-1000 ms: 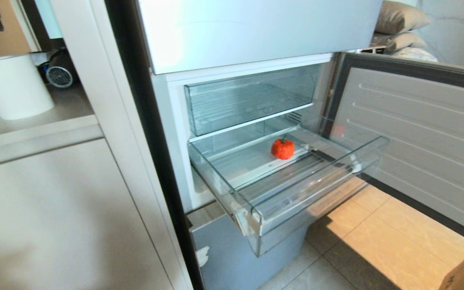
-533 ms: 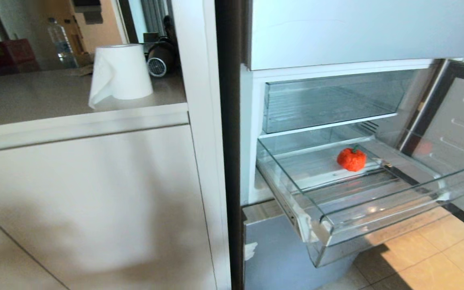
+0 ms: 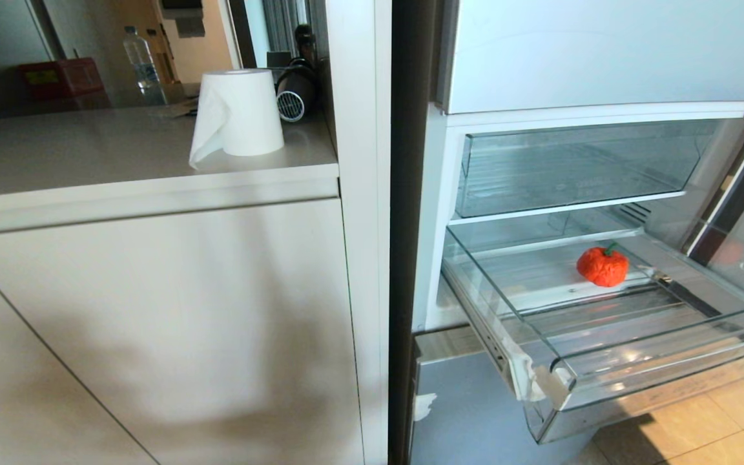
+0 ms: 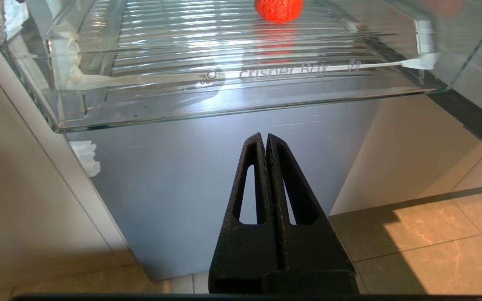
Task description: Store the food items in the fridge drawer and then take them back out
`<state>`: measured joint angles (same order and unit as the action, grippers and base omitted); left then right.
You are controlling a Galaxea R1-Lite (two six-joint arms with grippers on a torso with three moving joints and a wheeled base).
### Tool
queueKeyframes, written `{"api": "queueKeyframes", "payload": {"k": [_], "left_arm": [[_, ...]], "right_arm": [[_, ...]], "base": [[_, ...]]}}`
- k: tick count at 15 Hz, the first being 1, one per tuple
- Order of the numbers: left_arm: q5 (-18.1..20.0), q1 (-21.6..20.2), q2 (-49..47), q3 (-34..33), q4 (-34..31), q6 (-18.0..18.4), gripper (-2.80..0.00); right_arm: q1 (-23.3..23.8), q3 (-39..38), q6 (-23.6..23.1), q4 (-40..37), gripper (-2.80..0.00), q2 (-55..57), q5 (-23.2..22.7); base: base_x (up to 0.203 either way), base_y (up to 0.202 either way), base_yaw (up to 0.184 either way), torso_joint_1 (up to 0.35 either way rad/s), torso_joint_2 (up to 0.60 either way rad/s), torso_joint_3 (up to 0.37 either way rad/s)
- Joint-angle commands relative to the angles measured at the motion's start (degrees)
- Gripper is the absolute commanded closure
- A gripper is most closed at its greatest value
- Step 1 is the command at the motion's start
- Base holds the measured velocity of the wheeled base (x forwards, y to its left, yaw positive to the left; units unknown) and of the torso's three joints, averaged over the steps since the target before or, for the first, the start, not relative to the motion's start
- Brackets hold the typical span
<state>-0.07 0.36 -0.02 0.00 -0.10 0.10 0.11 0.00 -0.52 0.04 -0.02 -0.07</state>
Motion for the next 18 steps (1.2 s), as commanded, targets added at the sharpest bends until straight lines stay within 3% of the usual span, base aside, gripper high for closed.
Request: {"api": "queueKeyframes", "payload": {"k": [1, 7, 18], "left_arm": [[0.0, 0.0, 0.0, 0.0, 0.0, 0.0, 0.00], [0.0, 0.0, -0.1, 0.0, 0.0, 0.0, 0.00], [0.0, 0.1, 0.0, 0.0, 0.0, 0.0, 0.00]], "right_arm": [[0.0, 0.0, 0.0, 0.0, 0.00, 0.1, 0.0], [0.0, 0.0, -0.1, 0.0, 0.00, 0.1, 0.0], [0.0, 0.0, -0.4, 0.0, 0.00, 0.1, 0.0]], "base": [[0.000, 0.000, 0.000, 0.000, 0.00, 0.000], [0.000, 0.000, 0.000, 0.020, -0.04, -0.022], [0.000, 0.000, 0.000, 0.234, -0.48, -0.249]]}}
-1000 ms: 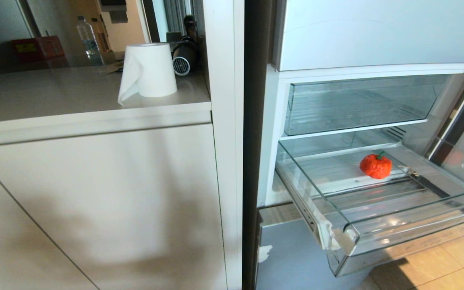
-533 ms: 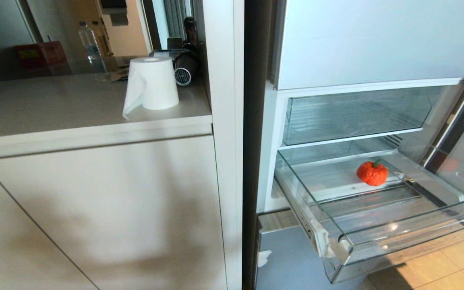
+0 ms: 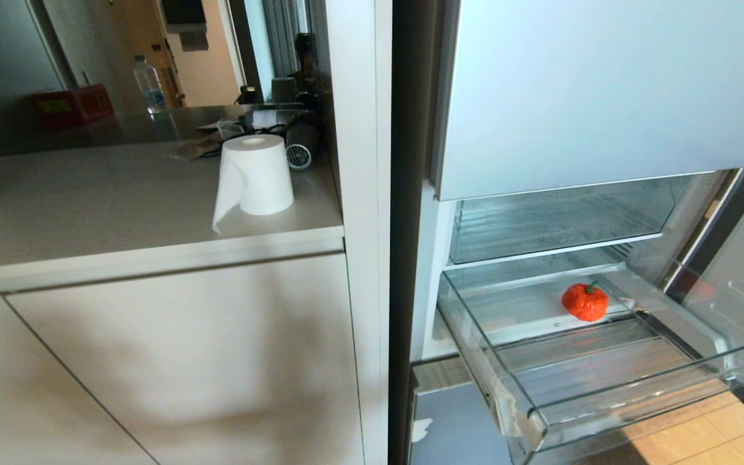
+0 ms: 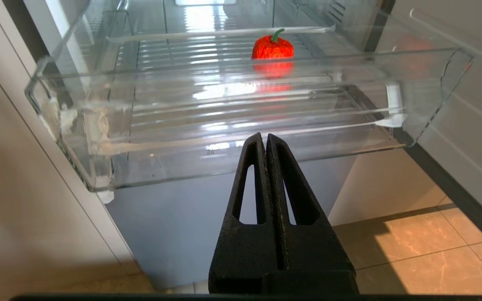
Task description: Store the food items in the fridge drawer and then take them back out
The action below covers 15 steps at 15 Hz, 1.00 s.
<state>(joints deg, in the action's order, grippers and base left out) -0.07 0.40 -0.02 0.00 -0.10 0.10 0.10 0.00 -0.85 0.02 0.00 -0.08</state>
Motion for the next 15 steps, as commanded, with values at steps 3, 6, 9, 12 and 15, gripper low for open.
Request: {"api": "queueKeyframes", "payload": {"k": [3, 6, 9, 12, 15], "left_arm": [[0.0, 0.0, 0.0, 0.0, 0.0, 0.0, 0.00], [0.0, 0.0, -0.1, 0.0, 0.0, 0.0, 0.00], [0.0, 0.0, 0.0, 0.0, 0.0, 0.0, 0.00], [0.0, 0.0, 0.0, 0.0, 0.0, 0.0, 0.00], [0.0, -0.1, 0.0, 0.0, 0.0, 0.0, 0.00]], "right_arm": [[0.1, 0.0, 0.1, 0.0, 0.00, 0.1, 0.0], [0.0, 0.0, 0.3, 0.1, 0.00, 0.1, 0.0], [0.0, 0.0, 0.3, 0.1, 0.00, 0.1, 0.0], [0.0, 0.0, 0.2, 0.1, 0.00, 0.1, -0.1], [0.0, 0.0, -0.1, 0.0, 0.00, 0.4, -0.2]], "base": [[0.000, 0.000, 0.000, 0.171, -0.34, -0.173], [0.000, 0.000, 0.000, 0.162, -0.33, -0.167], [0.000, 0.000, 0.000, 0.157, -0.32, -0.163], [0.000, 0.000, 0.000, 0.077, -0.16, -0.077], [0.000, 0.000, 0.000, 0.000, 0.00, 0.000]]}}
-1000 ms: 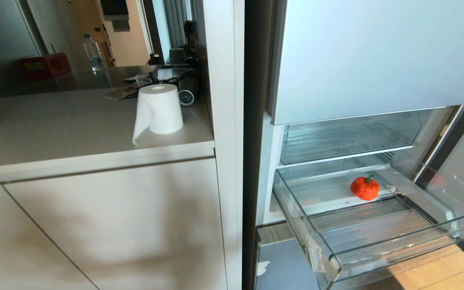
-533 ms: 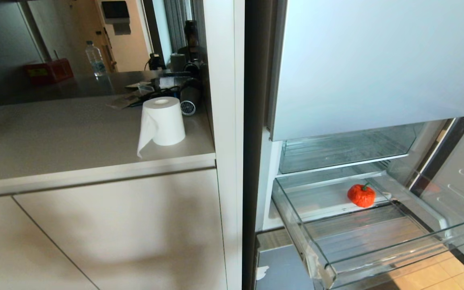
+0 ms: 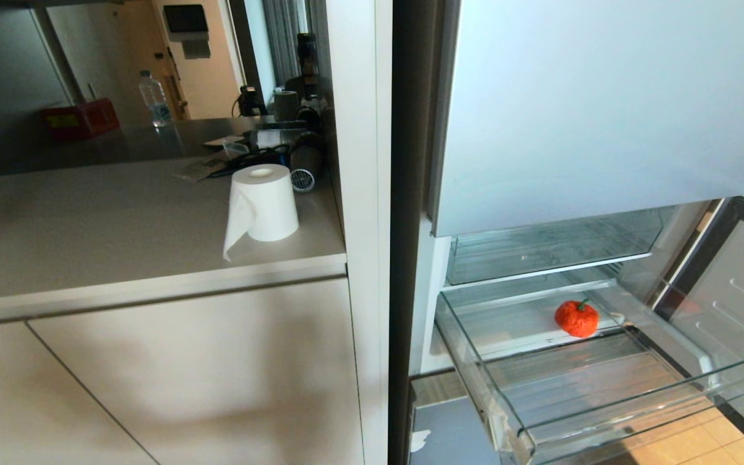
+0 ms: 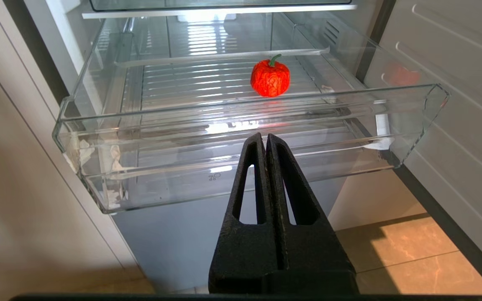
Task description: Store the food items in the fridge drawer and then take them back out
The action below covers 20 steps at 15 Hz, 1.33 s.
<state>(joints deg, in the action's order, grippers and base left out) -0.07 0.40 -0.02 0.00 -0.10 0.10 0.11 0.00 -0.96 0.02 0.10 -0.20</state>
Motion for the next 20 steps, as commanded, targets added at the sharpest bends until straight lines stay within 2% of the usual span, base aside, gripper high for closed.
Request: {"api": "queueKeyframes", "payload": {"k": [1, 3, 6, 7, 14, 20], "left_arm": [[0.0, 0.0, 0.0, 0.0, 0.0, 0.0, 0.00], [0.0, 0.0, 0.0, 0.0, 0.0, 0.0, 0.00], [0.0, -0.1, 0.0, 0.0, 0.0, 0.0, 0.00], [0.0, -0.1, -0.1, 0.0, 0.0, 0.0, 0.00], [0.0, 0.0, 0.0, 0.0, 0.0, 0.0, 0.00], [0.0, 0.0, 0.0, 0.0, 0.0, 0.0, 0.00]], "right_arm": [[0.0, 0.0, -0.3, 0.0, 0.00, 1.3, 0.0], [0.1, 1.0, -0.7, 0.5, 0.00, 7.8, 0.1], [0.2, 6.2, 1.0, 3.0, 0.00, 24.1, 0.4], [0.3, 8.6, 1.4, 3.6, -2.80, 30.1, 0.4], [0.8, 27.3, 3.1, 5.5, -2.80, 72.1, 0.4], [2.2, 44.4, 3.7, 10.7, -2.80, 97.8, 0.6]], "base": [[0.000, 0.000, 0.000, 0.000, 0.00, 0.000], [0.000, 0.000, 0.000, 0.000, 0.00, 0.000], [0.000, 0.000, 0.000, 0.000, 0.00, 0.000], [0.000, 0.000, 0.000, 0.000, 0.00, 0.000], [0.000, 0.000, 0.000, 0.000, 0.00, 0.000], [0.000, 0.000, 0.000, 0.000, 0.00, 0.000]]}}
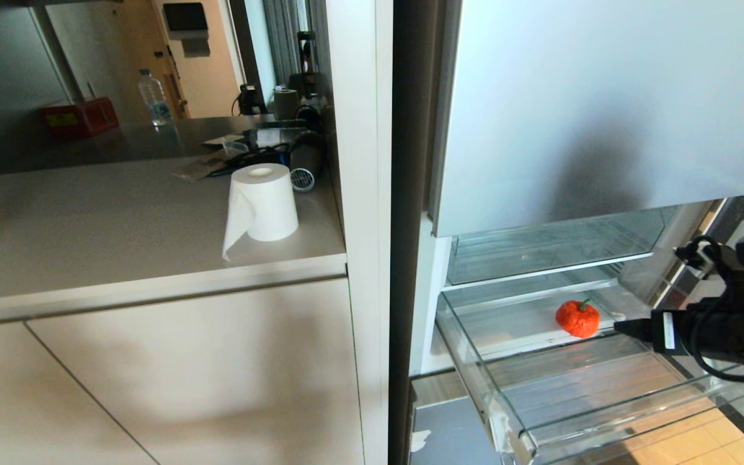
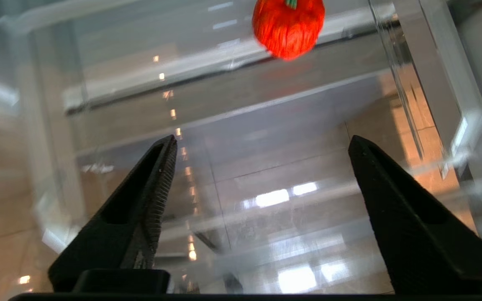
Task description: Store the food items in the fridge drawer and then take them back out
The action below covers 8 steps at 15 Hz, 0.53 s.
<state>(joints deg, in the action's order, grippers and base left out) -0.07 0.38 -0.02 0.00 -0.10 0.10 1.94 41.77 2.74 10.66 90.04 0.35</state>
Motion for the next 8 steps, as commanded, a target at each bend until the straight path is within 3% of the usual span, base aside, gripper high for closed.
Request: {"api": "queueKeyframes", "payload": {"k": [1, 8], "left_arm": [[0.0, 0.0, 0.0, 0.0, 0.0, 0.0, 0.00], [0.0, 0.0, -0.1, 0.0, 0.0, 0.0, 0.00]], "right_arm": [[0.7, 5.4, 0.2, 0.3, -2.80, 10.9, 0.1], [1.8, 18.2, 1.0, 0.5, -2.80, 25.8, 2.9]], "base": [[0.000, 0.000, 0.000, 0.000, 0.00, 0.000], [0.000, 0.000, 0.000, 0.000, 0.00, 0.000]]}}
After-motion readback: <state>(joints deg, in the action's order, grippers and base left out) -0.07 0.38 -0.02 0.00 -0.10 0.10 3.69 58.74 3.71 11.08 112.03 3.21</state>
